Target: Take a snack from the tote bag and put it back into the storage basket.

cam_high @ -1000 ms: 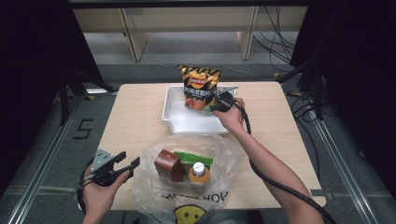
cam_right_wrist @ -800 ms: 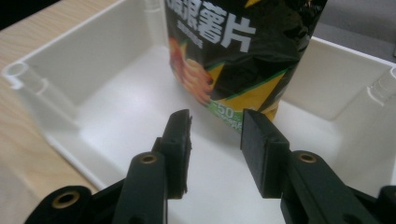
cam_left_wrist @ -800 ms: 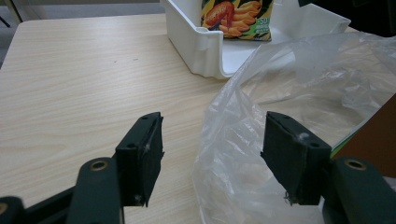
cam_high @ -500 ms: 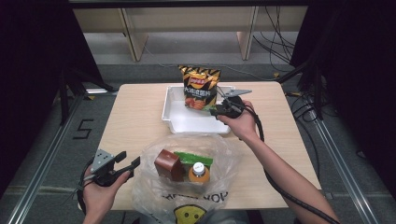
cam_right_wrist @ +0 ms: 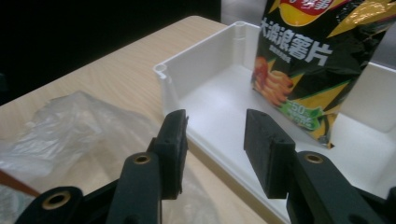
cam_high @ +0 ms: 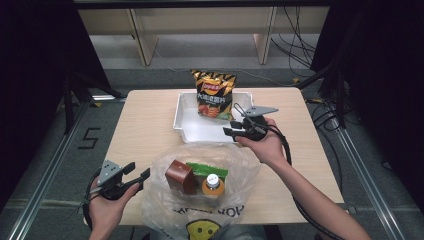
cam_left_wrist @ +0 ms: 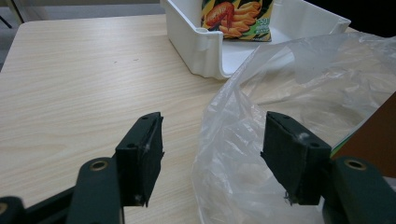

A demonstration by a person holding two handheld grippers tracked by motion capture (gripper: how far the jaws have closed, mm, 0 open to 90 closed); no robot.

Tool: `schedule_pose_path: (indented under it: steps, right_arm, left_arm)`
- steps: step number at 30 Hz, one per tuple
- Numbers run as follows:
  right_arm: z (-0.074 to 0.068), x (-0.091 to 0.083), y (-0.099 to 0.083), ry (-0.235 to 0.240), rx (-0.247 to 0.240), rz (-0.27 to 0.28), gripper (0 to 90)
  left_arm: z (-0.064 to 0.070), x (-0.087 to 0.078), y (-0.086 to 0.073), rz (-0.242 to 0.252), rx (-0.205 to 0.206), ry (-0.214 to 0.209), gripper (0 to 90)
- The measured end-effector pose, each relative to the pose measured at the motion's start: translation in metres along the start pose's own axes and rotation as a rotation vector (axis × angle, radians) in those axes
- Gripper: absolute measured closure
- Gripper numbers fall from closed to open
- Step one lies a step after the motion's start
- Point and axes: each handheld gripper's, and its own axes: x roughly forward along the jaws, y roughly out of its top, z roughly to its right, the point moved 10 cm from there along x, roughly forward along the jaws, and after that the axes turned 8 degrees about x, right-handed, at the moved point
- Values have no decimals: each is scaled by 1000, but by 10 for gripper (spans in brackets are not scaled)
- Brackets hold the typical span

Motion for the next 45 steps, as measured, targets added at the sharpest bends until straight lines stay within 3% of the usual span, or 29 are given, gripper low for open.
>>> schedule_pose_path:
  steps: [7,13,17,18,20,23,24,26,28,30,31,33,35,36,45]
  right_arm:
    - [-21,-13,-9,39,-19,-4,564]
    - [-30,-18,-15,71,-29,2,556]
    - [-31,-20,-19,60,-22,-4,555]
    - [-29,-20,-17,58,-58,7,554]
    - [-34,-20,-20,76,-21,-3,552]
    - [-32,-22,-19,66,-62,3,549]
    - [-33,-23,-20,70,-43,-4,548]
    - [-33,-23,-19,73,-72,14,545]
    - [-38,-25,-23,76,-22,-5,542]
    - [-38,-27,-23,80,-61,0,537]
    - [-41,-28,-25,87,-30,-12,535]
    - [-42,-28,-24,92,-35,-1,532]
    - [-40,-29,-24,87,-71,6,530]
    - [-44,-29,-26,94,-39,-4,529]
    - [-52,-30,-27,110,-74,-2,516]
  left_arm:
    - [0,1,0,-2,0,-2,376]
    - [1,2,0,-4,0,-2,376]
    - [2,2,-1,-6,4,-5,376]
    - [2,2,0,-4,3,-5,376]
    - [3,2,0,-2,3,-8,376]
    - [3,0,1,4,4,-8,376]
    - [2,0,1,6,1,-3,376]
    - [2,0,1,4,1,0,376]
    - [2,0,1,5,-1,0,375]
    - [3,0,0,2,-4,-2,375]
    - [3,0,0,-1,-3,1,375]
    - [4,0,0,1,0,-1,375]
    - [4,0,1,2,3,0,375]
    - [5,0,1,2,2,-2,375]
    - [4,-2,2,12,2,-5,375]
